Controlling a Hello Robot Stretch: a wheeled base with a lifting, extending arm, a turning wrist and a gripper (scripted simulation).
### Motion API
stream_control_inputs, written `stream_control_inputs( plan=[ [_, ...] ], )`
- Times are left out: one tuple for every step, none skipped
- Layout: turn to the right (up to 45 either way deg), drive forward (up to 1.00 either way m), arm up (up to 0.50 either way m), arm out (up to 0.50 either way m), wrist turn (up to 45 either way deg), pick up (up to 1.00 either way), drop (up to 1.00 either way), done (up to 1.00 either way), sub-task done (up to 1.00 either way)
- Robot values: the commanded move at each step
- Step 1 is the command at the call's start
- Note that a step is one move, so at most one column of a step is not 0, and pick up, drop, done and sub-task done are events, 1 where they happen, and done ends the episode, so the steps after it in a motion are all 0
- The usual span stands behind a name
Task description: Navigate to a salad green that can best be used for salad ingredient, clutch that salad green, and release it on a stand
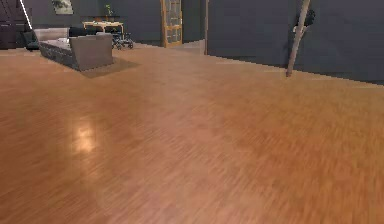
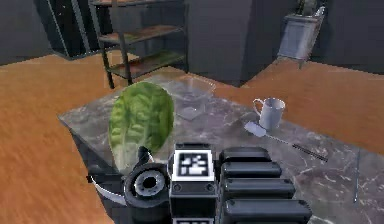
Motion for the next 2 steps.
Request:
stream_control_inputs(
  plan=[
    [0.0,0.40,0.00,0.00,0.0,0.00,0.00,0.00,0.00],
    [-45.0,0.00,0.00,0.00,0.0,0.00,0.00,0.00,0.00]
  ],
)
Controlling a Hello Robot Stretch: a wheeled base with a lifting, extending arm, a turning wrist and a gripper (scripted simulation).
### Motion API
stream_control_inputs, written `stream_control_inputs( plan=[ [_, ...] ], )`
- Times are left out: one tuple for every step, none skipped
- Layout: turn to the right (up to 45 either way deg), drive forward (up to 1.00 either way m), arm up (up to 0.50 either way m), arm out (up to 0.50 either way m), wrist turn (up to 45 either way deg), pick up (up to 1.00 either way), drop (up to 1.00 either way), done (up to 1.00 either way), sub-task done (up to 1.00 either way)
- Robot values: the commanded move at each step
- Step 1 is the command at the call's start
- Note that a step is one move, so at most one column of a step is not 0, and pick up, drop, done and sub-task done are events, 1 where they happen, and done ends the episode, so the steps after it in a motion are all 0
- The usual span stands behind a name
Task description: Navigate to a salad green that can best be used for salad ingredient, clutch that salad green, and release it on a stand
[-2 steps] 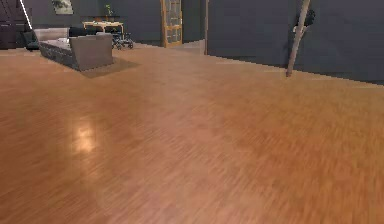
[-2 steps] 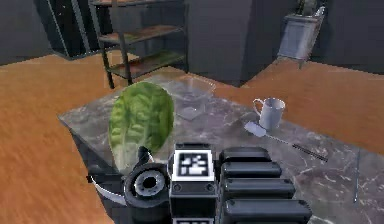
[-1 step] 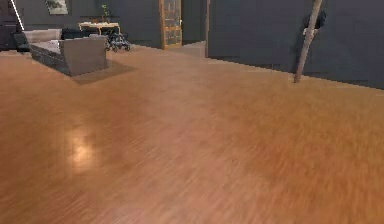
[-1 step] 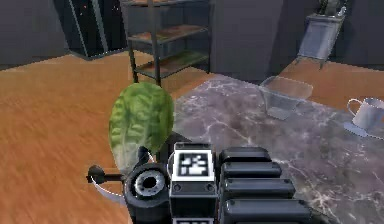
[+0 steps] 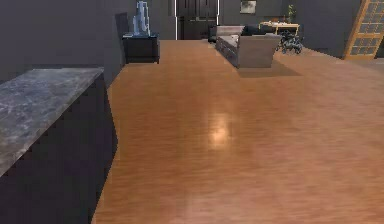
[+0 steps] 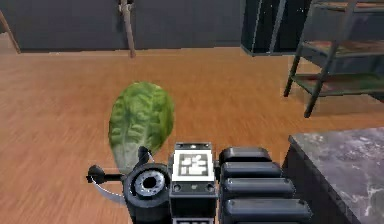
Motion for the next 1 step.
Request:
stream_control_inputs(
  plan=[
    [0.0,1.00,0.00,0.00,0.0,0.00,0.00,0.00,0.00]
  ],
)
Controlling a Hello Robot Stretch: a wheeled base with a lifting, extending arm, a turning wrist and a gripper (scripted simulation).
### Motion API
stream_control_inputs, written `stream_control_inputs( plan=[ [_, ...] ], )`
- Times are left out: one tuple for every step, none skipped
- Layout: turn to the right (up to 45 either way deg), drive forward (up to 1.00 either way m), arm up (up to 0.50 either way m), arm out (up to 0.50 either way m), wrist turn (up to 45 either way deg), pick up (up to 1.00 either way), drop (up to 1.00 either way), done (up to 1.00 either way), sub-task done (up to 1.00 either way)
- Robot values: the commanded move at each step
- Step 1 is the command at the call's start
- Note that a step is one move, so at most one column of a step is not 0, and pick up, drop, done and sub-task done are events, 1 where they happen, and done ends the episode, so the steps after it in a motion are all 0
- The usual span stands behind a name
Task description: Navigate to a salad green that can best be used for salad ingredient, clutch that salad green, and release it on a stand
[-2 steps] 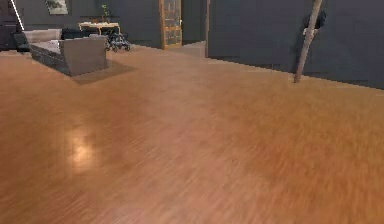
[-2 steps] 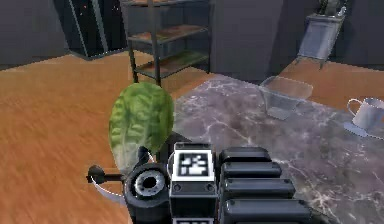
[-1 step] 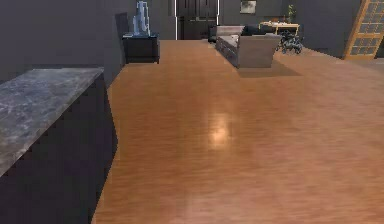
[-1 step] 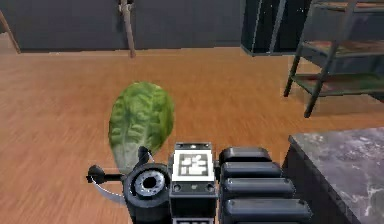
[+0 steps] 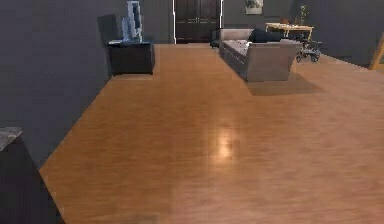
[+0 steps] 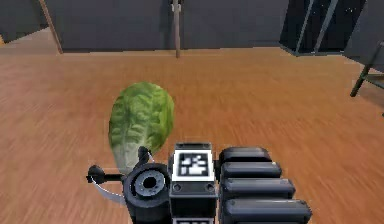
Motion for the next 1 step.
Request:
stream_control_inputs(
  plan=[
    [0.0,1.00,0.00,0.00,0.0,0.00,0.00,0.00,0.00]
  ],
)
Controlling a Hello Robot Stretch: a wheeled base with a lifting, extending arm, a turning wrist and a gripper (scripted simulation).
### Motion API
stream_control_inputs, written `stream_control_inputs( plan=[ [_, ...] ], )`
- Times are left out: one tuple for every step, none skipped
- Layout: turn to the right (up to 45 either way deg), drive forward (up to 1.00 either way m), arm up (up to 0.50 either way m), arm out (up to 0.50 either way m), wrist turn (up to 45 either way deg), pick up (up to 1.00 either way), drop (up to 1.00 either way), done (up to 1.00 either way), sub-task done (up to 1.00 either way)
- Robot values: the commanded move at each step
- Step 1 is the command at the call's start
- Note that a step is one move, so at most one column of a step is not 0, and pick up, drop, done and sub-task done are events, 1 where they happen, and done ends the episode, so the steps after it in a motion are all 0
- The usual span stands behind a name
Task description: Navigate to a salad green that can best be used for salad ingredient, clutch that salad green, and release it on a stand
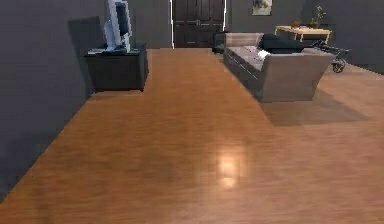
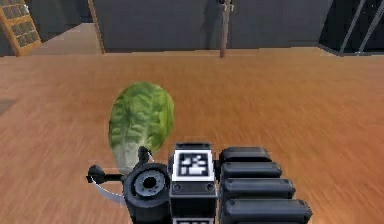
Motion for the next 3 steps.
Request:
stream_control_inputs(
  plan=[
    [-3.0,0.00,0.00,0.00,0.0,0.00,0.00,0.00,0.00],
    [0.0,1.00,0.00,0.00,0.0,0.00,0.00,0.00,0.00],
    [0.0,1.00,0.00,0.00,0.0,0.00,0.00,0.00,0.00]
  ],
)
